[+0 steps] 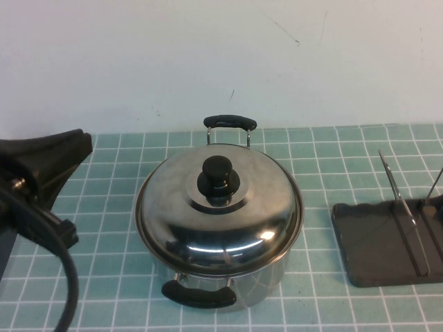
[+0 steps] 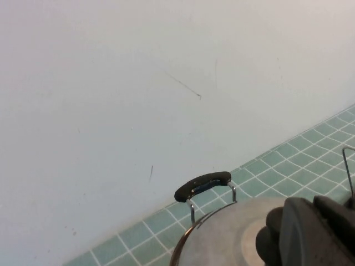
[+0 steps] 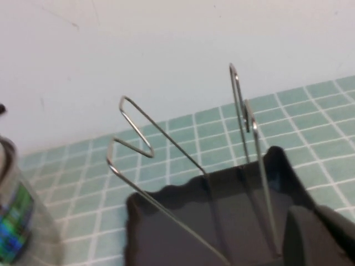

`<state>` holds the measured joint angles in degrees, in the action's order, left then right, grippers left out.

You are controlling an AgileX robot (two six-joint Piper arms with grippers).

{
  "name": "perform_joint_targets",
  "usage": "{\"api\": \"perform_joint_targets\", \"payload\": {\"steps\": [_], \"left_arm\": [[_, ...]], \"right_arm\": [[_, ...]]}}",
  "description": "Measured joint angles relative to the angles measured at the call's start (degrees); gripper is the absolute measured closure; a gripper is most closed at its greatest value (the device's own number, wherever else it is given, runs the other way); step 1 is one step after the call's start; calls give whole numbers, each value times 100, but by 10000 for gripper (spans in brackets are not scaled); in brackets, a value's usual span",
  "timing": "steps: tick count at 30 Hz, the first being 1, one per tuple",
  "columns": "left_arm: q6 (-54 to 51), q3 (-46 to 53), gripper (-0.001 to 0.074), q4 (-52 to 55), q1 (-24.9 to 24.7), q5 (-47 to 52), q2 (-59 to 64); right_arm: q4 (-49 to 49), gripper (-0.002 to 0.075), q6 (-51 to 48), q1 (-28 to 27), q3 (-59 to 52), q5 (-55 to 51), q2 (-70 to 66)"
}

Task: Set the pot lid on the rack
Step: Open the pot

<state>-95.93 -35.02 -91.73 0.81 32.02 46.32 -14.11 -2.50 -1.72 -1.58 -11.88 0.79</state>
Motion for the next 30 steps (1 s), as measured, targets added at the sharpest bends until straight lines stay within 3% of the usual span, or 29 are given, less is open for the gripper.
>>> {"api": "perform_joint_targets", "payload": {"steps": [3, 8, 15, 17, 22, 24, 26, 30], "left_arm": [[-549, -109, 738, -351, -85, 78, 412], [-953, -307, 738, -504, -732, 56, 1197], [-1380, -665, 713, -513, -1735, -652, 2254], [-1448, -790, 640, -516, -1816, -694, 2450], [-1451, -1111, 280, -538, -1837, -613, 2811], [-1418, -1189, 177, -550, -1837, -500, 2951], [-1381, -1228, 133, -560, -1837, -396, 3100], [-1347, -1250, 148, -560, -1840, -311, 3491]], "right_arm": [[-1098, 729, 12, 0, 0, 22, 0], [-2826, 729, 33, 0, 0, 73, 0], [-3091, 729, -55, 0, 0, 97, 0], [-3091, 729, -68, 0, 0, 97, 0], [-3094, 729, -81, 0, 0, 97, 0], [-3104, 729, -104, 0, 0, 97, 0], [-3104, 729, -141, 0, 0, 97, 0], [-3104, 729, -156, 0, 0, 163, 0]]}}
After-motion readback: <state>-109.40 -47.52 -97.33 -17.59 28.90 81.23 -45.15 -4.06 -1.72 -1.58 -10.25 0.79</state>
